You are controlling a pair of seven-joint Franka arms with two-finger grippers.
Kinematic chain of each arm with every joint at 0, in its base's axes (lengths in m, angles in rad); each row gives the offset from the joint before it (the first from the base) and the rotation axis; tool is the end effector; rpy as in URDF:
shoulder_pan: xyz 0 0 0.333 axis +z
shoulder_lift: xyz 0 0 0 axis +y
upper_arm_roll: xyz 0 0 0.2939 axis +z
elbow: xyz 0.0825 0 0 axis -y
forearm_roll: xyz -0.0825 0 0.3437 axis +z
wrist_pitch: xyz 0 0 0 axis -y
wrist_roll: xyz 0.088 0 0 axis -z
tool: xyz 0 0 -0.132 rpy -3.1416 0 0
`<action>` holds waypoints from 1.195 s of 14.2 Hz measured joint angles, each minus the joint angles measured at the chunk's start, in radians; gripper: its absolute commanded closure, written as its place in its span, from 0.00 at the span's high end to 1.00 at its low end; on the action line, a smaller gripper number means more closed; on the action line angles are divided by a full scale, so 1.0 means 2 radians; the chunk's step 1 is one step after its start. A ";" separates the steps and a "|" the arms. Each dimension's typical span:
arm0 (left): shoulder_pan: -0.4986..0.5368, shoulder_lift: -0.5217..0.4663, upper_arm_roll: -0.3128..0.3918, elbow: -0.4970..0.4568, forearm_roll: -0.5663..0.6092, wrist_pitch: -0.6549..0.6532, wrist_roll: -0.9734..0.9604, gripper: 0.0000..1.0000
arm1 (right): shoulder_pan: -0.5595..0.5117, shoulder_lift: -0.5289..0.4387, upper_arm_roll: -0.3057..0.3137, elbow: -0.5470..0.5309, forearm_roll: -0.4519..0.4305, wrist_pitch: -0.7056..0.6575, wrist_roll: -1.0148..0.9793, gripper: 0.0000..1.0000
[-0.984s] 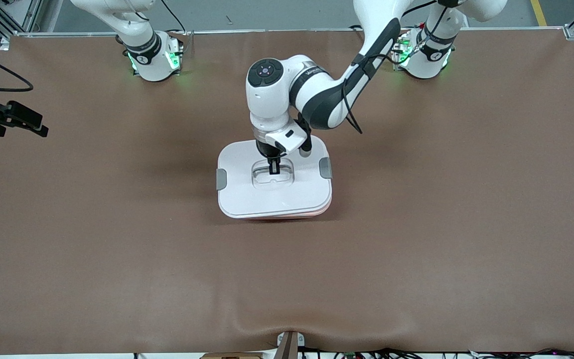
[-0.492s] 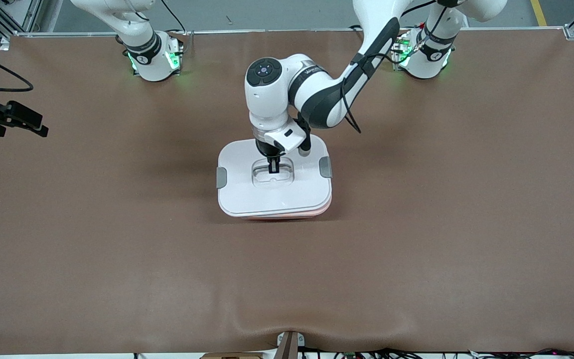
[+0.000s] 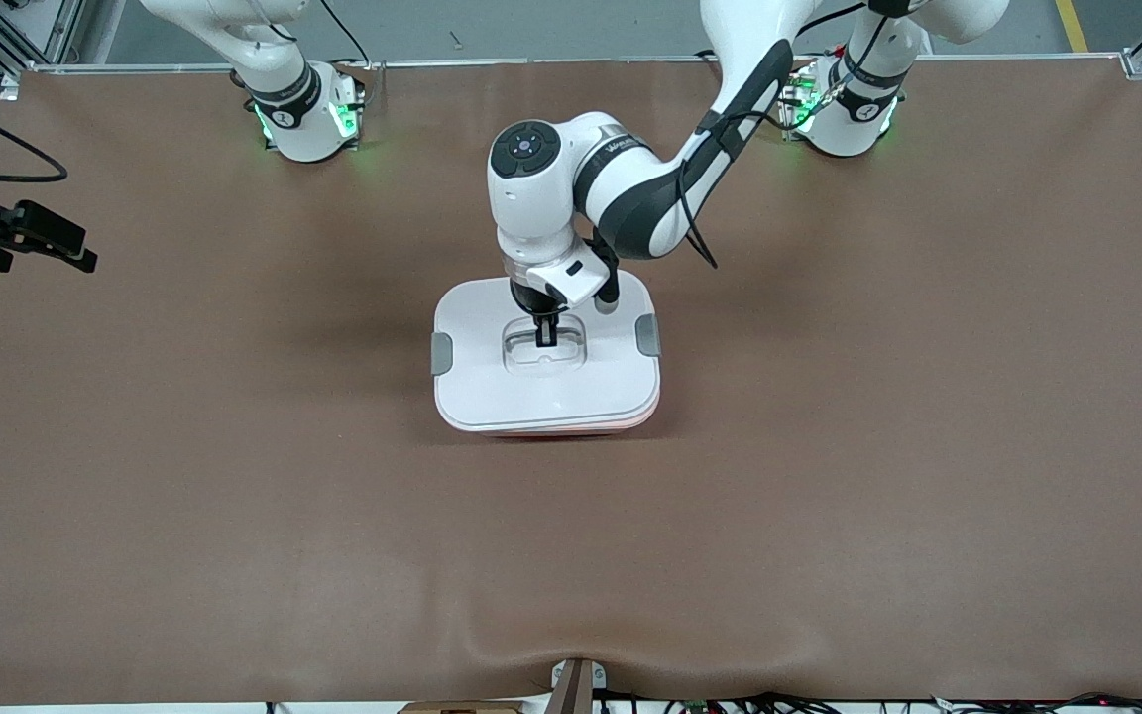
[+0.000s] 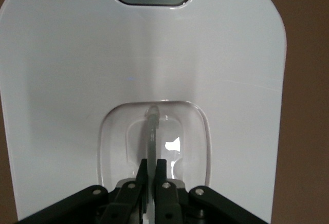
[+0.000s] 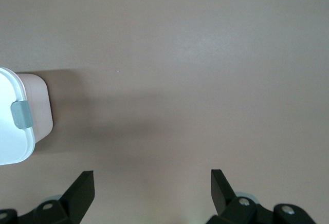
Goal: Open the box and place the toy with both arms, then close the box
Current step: 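Press the lid down onto the box with the left gripper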
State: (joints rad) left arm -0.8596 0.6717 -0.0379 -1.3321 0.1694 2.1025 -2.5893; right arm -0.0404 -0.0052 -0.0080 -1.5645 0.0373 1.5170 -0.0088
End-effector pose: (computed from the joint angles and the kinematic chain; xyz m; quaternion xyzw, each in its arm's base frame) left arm 0.4467 -0.5326 0.3206 0.6864 0.7228 0.0540 0.0597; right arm 0.5057 -0.0194 0.5783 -0.9994 0.0192 0.0206 0.0193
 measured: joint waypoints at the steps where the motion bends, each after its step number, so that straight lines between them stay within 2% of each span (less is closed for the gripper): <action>1: 0.000 0.000 0.000 0.000 0.000 0.000 0.000 0.00 | 0.000 0.000 0.000 0.000 0.000 0.000 0.000 1.00; 17: 0.001 0.001 0.001 0.000 0.000 0.000 0.052 0.00 | 0.000 0.000 0.000 0.000 0.000 0.000 0.000 1.00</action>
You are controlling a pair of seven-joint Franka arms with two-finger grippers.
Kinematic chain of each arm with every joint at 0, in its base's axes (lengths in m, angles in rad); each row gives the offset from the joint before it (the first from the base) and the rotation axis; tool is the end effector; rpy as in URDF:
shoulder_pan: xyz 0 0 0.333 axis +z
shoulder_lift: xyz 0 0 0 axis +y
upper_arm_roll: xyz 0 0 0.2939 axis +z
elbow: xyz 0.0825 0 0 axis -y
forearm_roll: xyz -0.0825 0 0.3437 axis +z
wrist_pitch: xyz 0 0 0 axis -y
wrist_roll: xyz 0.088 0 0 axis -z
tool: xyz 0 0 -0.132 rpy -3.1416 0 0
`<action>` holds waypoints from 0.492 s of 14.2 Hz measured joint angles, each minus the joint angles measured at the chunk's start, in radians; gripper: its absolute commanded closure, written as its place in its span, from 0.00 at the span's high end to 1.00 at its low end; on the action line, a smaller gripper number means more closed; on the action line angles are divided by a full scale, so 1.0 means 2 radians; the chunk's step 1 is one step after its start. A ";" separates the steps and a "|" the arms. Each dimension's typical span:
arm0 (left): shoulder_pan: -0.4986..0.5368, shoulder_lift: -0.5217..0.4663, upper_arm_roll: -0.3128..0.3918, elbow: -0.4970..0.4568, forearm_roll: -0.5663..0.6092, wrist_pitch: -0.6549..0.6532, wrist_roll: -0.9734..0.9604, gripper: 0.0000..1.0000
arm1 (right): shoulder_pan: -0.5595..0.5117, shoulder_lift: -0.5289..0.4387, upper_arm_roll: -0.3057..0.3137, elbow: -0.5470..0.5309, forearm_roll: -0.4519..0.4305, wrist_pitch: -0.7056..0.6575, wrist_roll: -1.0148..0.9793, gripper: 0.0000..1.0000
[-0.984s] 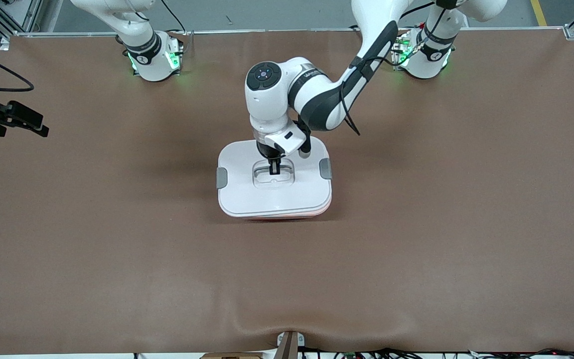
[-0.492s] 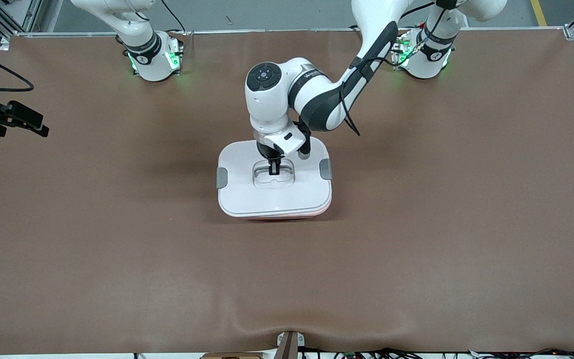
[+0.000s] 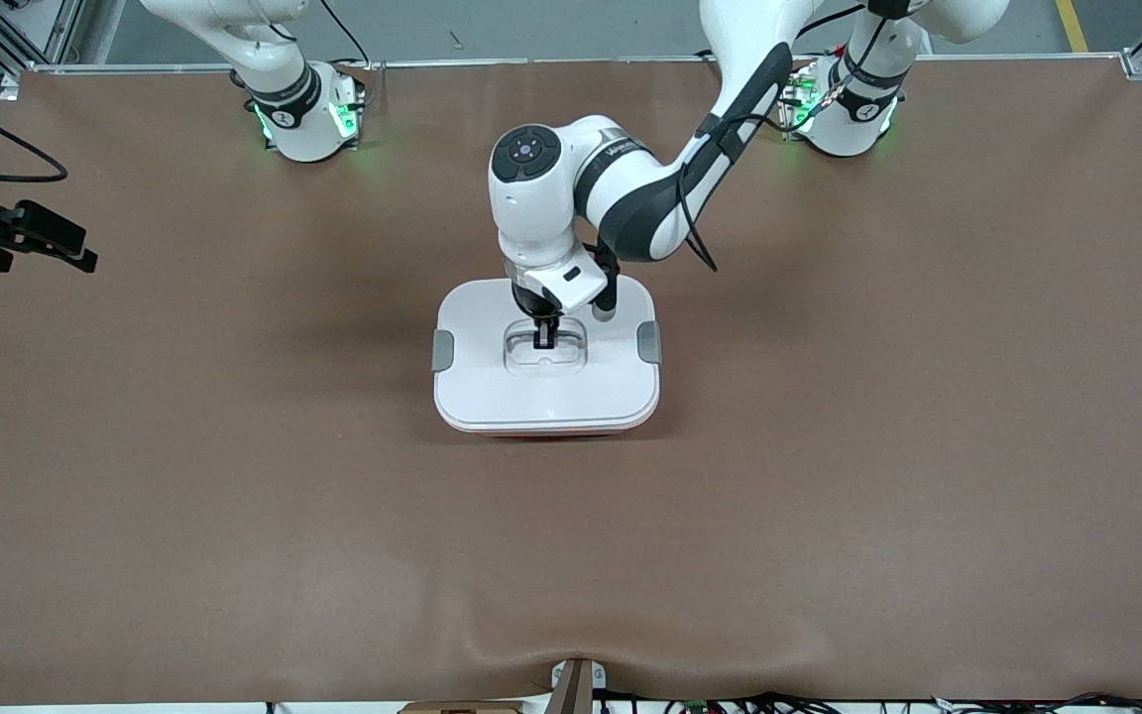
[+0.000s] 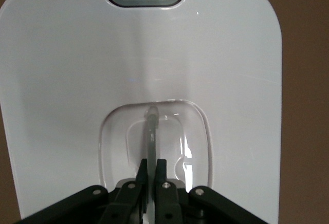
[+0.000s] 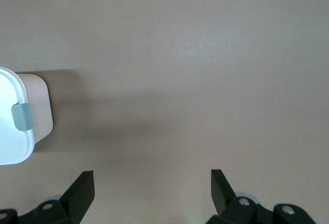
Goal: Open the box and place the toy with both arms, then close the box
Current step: 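Press the lid down onto the box with the left gripper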
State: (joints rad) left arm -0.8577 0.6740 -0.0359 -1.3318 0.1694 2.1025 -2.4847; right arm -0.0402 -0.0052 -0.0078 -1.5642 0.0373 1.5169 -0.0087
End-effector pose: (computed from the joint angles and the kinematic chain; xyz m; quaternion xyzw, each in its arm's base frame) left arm 0.4486 -0.5311 0.3191 0.7221 0.6871 0.0578 0.0557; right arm 0.5057 -0.0192 0.5784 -0.9994 0.0190 0.0205 0.0192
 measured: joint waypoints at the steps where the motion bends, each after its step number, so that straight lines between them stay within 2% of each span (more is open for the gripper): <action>1: 0.000 0.000 0.000 0.000 0.000 0.000 0.004 0.00 | 0.000 0.000 0.000 0.000 0.000 0.000 0.000 1.00; 7: 0.001 0.001 0.000 0.000 0.000 0.001 0.009 0.00 | 0.000 0.000 0.000 0.000 0.000 0.000 0.000 1.00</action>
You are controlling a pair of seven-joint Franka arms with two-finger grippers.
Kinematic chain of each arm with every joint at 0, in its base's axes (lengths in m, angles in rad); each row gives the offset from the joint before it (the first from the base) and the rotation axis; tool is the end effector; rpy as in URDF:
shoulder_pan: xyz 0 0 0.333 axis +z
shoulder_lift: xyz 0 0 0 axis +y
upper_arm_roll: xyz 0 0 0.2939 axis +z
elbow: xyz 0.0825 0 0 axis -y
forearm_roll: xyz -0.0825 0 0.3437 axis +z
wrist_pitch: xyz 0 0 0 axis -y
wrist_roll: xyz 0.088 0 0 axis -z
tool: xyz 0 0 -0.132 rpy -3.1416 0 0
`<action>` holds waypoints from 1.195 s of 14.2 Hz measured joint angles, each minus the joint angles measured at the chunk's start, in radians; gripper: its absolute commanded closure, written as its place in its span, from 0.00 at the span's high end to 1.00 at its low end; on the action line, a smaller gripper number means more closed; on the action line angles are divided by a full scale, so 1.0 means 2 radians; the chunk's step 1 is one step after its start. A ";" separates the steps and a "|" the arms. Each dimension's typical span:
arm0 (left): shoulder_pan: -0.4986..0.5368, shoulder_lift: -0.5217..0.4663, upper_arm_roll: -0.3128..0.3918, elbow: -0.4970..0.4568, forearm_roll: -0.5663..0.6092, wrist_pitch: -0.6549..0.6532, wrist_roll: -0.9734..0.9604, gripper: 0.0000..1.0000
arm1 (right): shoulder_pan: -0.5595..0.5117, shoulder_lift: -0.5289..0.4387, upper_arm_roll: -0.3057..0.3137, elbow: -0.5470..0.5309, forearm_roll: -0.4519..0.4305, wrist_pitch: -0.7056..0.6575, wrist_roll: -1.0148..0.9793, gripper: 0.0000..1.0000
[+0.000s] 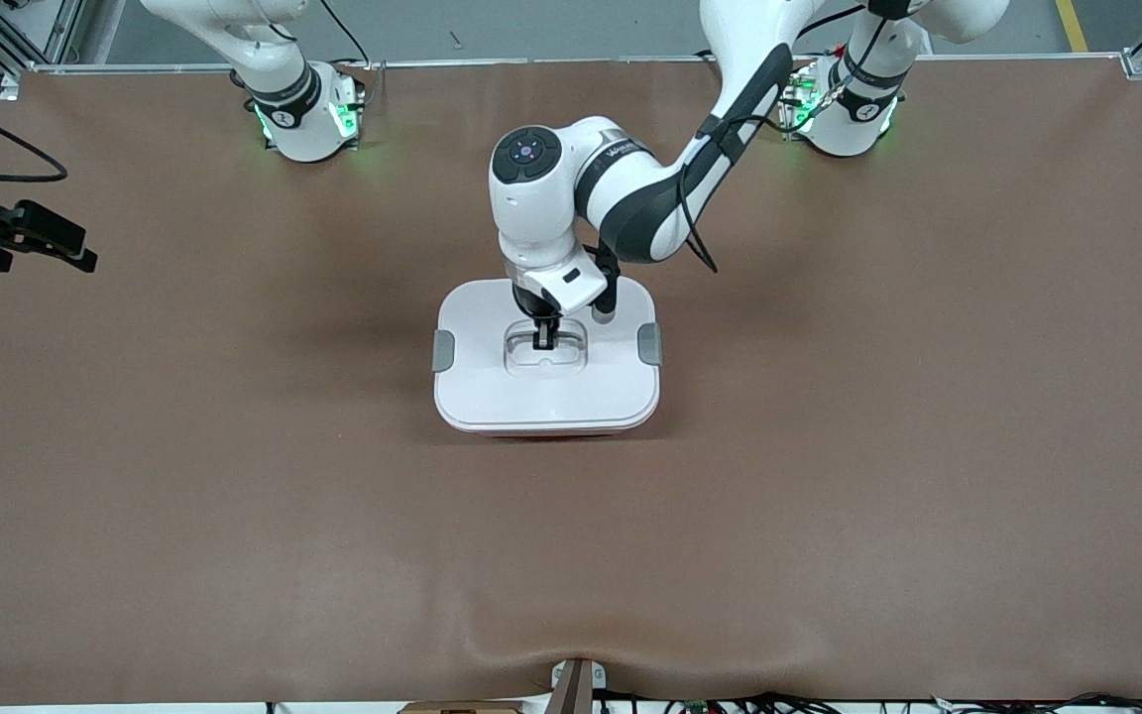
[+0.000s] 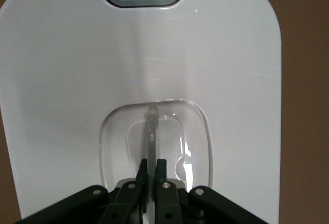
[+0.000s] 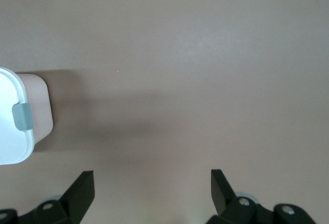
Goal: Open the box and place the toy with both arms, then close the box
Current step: 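Release the lid handle and raise the left gripper away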
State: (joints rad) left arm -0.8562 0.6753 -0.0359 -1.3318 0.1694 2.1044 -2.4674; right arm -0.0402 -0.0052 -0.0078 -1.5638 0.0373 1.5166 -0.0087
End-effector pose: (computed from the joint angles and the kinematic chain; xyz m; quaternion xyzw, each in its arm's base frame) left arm 0.4495 -0.5306 0.3184 0.7276 0.6813 0.0582 0.0555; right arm 0.5057 -0.0192 0.5785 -0.9994 0.0190 0.0205 0.0192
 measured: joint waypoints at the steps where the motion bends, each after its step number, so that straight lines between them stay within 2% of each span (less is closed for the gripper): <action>1: 0.000 0.000 0.000 0.000 0.000 0.000 0.000 0.00 | 0.000 0.000 0.000 0.000 0.000 0.000 0.000 1.00; 5: 0.000 0.002 0.000 0.000 0.000 0.000 0.001 0.00 | 0.000 0.000 0.000 0.000 0.000 0.000 0.000 1.00; 10: 0.000 0.002 0.000 0.000 0.000 0.000 0.003 0.07 | 0.000 0.000 0.000 0.000 0.000 0.000 0.000 1.00; 13: 0.000 0.002 0.000 0.000 0.000 0.000 0.009 0.08 | 0.000 0.000 0.000 0.000 0.000 0.000 0.000 1.00; 16: 0.001 0.003 0.000 0.000 0.000 -0.001 0.018 0.12 | 0.000 0.000 0.000 0.000 0.000 0.000 0.000 1.00; 17: 0.001 0.005 0.000 0.000 0.000 -0.001 0.020 0.17 | 0.000 0.000 0.000 0.000 0.000 0.000 0.000 1.00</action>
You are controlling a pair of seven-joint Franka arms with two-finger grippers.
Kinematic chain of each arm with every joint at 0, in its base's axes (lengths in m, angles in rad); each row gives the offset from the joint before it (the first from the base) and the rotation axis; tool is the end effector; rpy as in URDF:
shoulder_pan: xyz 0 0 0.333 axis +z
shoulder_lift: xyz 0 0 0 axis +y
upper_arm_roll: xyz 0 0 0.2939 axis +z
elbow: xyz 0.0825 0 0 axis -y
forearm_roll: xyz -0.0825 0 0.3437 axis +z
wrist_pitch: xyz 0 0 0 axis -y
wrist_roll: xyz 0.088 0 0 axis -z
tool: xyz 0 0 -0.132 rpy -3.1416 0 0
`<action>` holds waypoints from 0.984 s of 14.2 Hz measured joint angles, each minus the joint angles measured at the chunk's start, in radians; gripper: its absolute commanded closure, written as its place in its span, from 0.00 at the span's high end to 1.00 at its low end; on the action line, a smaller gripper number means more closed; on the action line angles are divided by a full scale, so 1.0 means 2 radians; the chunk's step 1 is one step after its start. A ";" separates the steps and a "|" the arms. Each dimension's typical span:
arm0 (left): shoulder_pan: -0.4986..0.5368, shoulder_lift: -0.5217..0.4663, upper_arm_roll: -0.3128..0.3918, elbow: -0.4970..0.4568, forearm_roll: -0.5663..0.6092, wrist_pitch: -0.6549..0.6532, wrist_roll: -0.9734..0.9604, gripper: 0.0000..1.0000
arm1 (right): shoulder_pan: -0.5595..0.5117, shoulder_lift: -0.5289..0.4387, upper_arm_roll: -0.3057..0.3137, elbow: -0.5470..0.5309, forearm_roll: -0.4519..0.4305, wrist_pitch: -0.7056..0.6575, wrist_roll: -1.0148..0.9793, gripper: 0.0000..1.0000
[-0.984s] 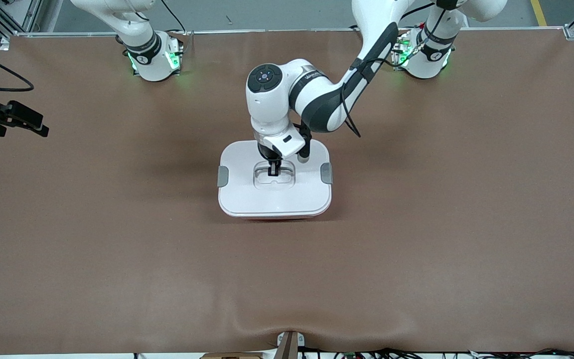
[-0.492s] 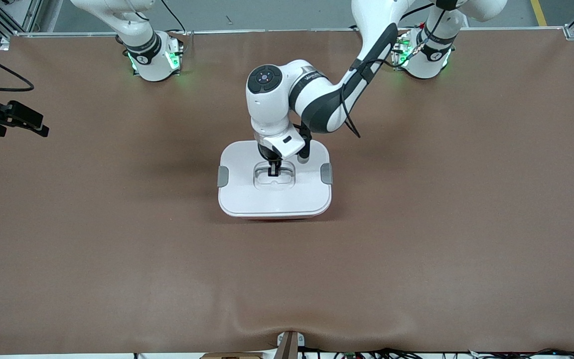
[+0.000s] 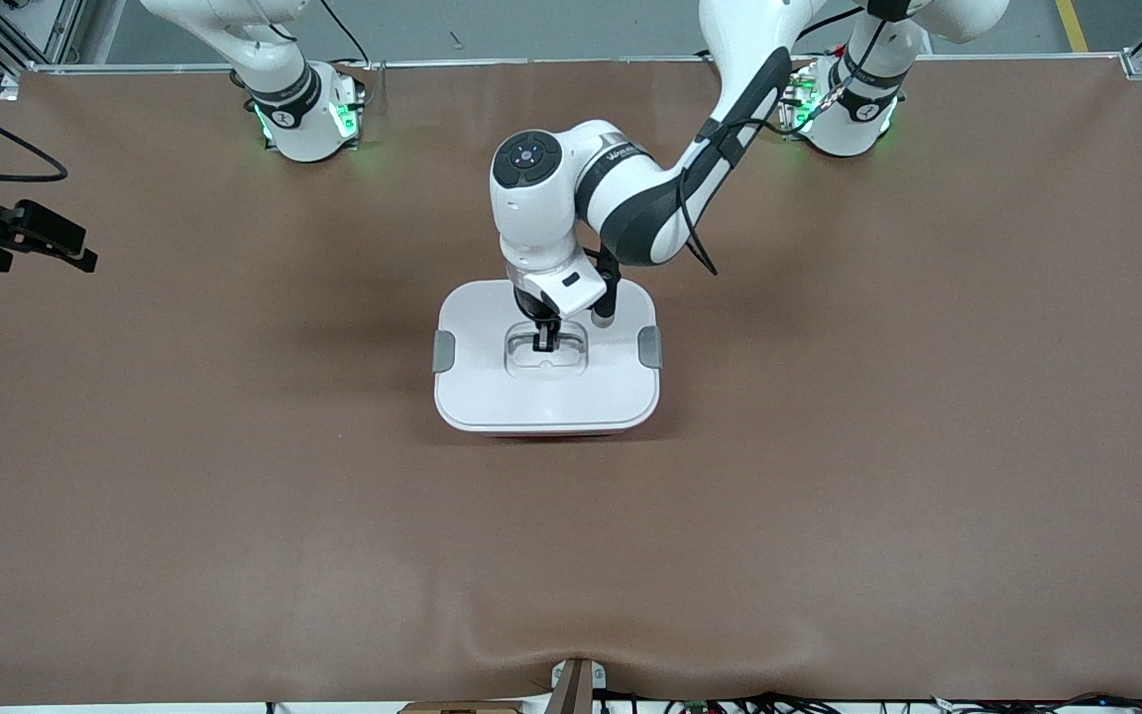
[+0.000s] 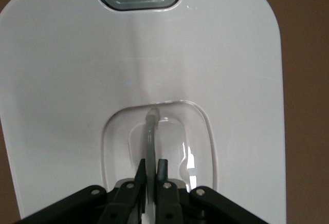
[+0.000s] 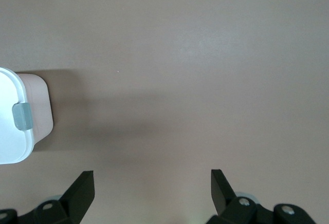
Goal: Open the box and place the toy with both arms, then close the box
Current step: 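Release the lid handle and raise the left gripper away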
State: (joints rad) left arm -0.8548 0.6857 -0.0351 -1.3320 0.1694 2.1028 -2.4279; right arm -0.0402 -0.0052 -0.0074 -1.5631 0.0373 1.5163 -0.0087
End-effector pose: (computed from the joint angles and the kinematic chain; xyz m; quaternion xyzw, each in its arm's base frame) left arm 0.4503 -0.5294 0.3109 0.7406 0.6675 0.0598 0.0482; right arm 0.5057 -0.0190 0.5788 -0.9994 0.0188 0.0203 0.0192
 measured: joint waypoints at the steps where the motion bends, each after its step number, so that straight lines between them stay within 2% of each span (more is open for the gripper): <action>1: 0.000 0.003 0.000 -0.001 0.000 0.000 0.002 0.32 | 0.000 0.000 0.000 0.000 0.000 0.000 0.000 1.00; 2: 0.000 0.006 0.000 -0.001 0.000 0.000 0.005 0.57 | 0.000 0.000 0.000 0.000 0.000 0.000 0.000 1.00; 4: 0.000 0.007 0.000 0.001 0.000 0.000 0.015 1.00 | 0.000 0.000 0.000 0.000 0.000 0.000 0.000 1.00; 8: 0.002 0.002 0.000 0.008 0.000 -0.003 0.020 1.00 | 0.000 0.000 0.000 0.000 0.000 0.000 0.000 1.00; 14: 0.018 -0.066 0.001 0.016 0.000 -0.098 0.089 1.00 | 0.000 0.000 0.000 0.001 0.000 0.000 0.000 1.00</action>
State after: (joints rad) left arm -0.8183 0.5546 -0.0336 -1.3000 0.1693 1.9073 -2.2496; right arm -0.0402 -0.0052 -0.0074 -1.5613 0.0373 1.5163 -0.0087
